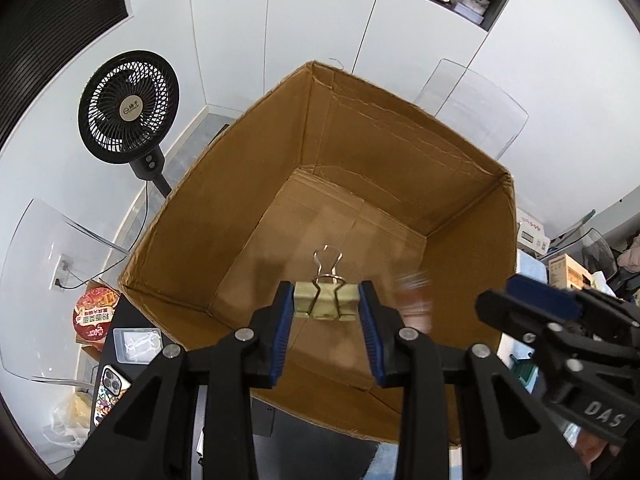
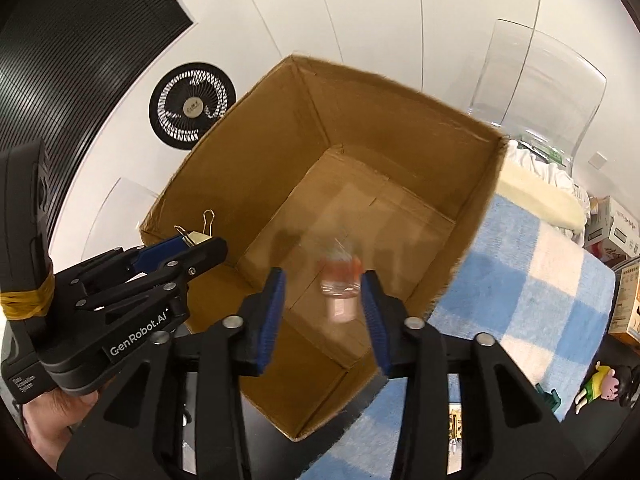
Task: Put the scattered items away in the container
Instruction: 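Open both grippers to drop the bottle and clip into the box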
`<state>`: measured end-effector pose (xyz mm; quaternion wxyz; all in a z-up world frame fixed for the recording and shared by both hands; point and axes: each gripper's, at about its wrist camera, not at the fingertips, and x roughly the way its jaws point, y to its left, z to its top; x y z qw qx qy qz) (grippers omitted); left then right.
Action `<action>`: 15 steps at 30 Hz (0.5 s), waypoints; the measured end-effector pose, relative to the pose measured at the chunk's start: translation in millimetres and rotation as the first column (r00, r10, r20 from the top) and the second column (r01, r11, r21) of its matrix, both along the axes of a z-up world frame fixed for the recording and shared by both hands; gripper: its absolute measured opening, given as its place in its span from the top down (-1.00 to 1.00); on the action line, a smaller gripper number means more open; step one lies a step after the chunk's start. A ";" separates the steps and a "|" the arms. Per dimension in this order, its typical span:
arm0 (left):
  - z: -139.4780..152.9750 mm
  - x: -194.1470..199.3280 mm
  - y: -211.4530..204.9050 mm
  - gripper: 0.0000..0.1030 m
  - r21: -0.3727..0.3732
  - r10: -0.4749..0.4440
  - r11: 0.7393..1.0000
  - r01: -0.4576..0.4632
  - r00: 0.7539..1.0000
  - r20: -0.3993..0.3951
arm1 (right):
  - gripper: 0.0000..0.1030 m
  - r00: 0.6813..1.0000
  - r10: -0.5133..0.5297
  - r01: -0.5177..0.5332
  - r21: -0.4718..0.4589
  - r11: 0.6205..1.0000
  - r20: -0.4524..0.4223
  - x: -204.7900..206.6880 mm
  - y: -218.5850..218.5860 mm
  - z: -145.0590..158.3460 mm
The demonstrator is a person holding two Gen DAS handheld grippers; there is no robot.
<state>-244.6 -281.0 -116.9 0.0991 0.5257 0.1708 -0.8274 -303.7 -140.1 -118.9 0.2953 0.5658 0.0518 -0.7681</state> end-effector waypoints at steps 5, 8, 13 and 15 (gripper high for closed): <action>5.9 2.7 1.4 -0.74 -0.003 -0.003 1.000 0.003 0.999 -0.035 | -0.24 0.999 -0.036 0.036 -0.008 0.999 -0.033 0.1 18.2 15.4; 12.0 5.5 4.7 -0.75 -0.022 -0.008 1.000 0.007 0.999 -0.042 | -0.47 0.998 -0.058 0.057 -0.021 0.998 -0.040 1.4 30.3 22.6; 24.9 14.7 13.5 -0.84 -0.029 -0.027 0.999 0.026 0.998 -0.052 | -0.68 0.993 -0.086 0.084 -0.023 0.996 -0.080 12.6 56.5 36.0; 31.1 21.5 20.4 -0.85 -0.071 -0.043 0.997 0.039 0.997 -0.062 | -0.69 0.991 -0.099 0.098 -0.021 0.995 -0.090 18.6 70.2 41.0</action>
